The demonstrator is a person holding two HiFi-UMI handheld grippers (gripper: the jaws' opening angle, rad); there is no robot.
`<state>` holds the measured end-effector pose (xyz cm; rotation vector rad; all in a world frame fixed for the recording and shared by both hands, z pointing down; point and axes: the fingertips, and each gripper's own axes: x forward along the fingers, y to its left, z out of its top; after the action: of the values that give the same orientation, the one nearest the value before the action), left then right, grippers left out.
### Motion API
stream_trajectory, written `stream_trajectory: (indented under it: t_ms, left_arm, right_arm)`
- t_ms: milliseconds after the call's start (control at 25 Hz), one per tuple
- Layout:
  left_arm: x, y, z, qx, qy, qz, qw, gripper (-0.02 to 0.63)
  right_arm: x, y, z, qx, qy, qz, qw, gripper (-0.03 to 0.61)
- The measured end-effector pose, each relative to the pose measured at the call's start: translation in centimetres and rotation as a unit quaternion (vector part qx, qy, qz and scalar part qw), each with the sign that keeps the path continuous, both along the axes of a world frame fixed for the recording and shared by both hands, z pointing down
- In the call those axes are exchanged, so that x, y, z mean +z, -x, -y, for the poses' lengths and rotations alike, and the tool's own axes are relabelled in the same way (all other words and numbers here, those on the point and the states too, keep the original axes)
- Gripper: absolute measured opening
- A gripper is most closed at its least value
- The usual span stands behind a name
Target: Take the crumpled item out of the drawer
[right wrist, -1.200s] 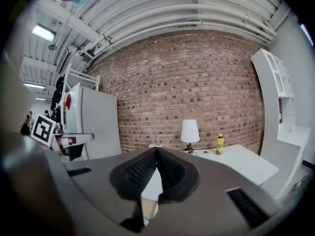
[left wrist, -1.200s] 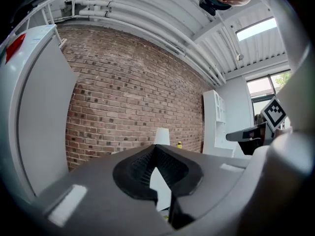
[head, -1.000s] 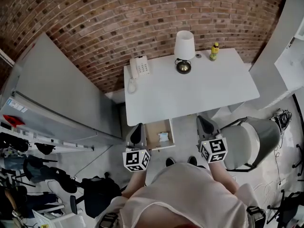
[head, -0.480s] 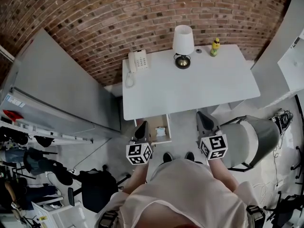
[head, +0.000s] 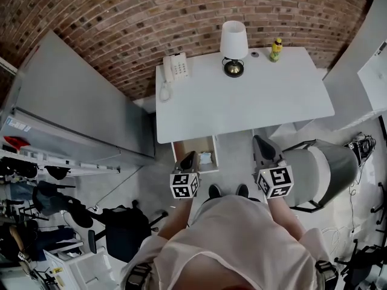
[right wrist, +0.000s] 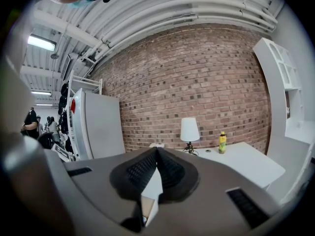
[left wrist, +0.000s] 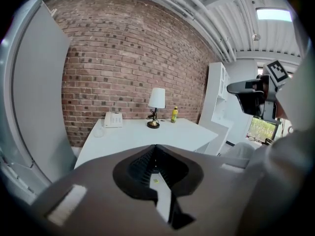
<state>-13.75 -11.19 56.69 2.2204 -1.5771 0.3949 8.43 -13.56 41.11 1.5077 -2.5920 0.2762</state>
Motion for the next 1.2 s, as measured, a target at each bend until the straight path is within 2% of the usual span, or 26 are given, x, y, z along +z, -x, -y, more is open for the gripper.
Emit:
stream_trajectory:
  t_ms: [240, 440, 600, 680, 720, 880, 960, 1040, 1200]
  left_arm:
    - [4.0, -0.4, -1.3, 0.003, 0.058, 0.000, 0.9983, 0.009]
    - [5.9, -1.1, -2.2, 0.010, 0.086, 0.001, 0.9963, 0.009]
    - [8.6, -1.7, -3.5, 0.030, 0.122, 0.021, 0.9918, 0.011]
    - [10.0, -1.8, -4.2, 0.037, 0.146, 0.019, 0.9884, 0.125]
    - [10.5, -1.7, -4.6, 0.035, 0.157, 0.016, 0.9869, 0.140]
    - [12.7, -1.6, -5.6, 0.035, 0.198, 0.003, 0.9795, 0.175]
    - [13.9, -1.7, -6.0, 0.051, 0.213, 0.017, 0.9756, 0.210]
    - [14.7, -1.7, -6.2, 0.064, 0.218, 0.036, 0.9732, 0.212]
    - [16.0, -1.8, -6.2, 0.071, 0.237, 0.034, 0.9682, 0.224]
  right_arm:
    - [0.3, 0.2, -0.2, -0.002, 0.004, 0.000, 1.000, 0.008]
    - [0.3, 0.1, -0.2, -0.002, 0.006, 0.002, 1.000, 0.008]
    - [0.5, 0.3, -0.3, -0.005, 0.008, 0.002, 1.000, 0.008]
    - [0.5, 0.5, -0.4, -0.006, 0.009, 0.001, 1.000, 0.008]
    - [0.5, 0.5, -0.4, -0.007, 0.009, 0.000, 1.000, 0.008]
    - [0.5, 0.7, -0.4, -0.010, 0.010, -0.002, 1.000, 0.008]
    - [0.6, 0.8, -0.5, -0.011, 0.012, -0.003, 1.000, 0.008]
    - [0.7, 1.0, -0.5, -0.013, 0.012, -0.004, 1.000, 0.008]
    - [0.8, 1.1, -0.4, -0.016, 0.013, -0.006, 1.000, 0.008]
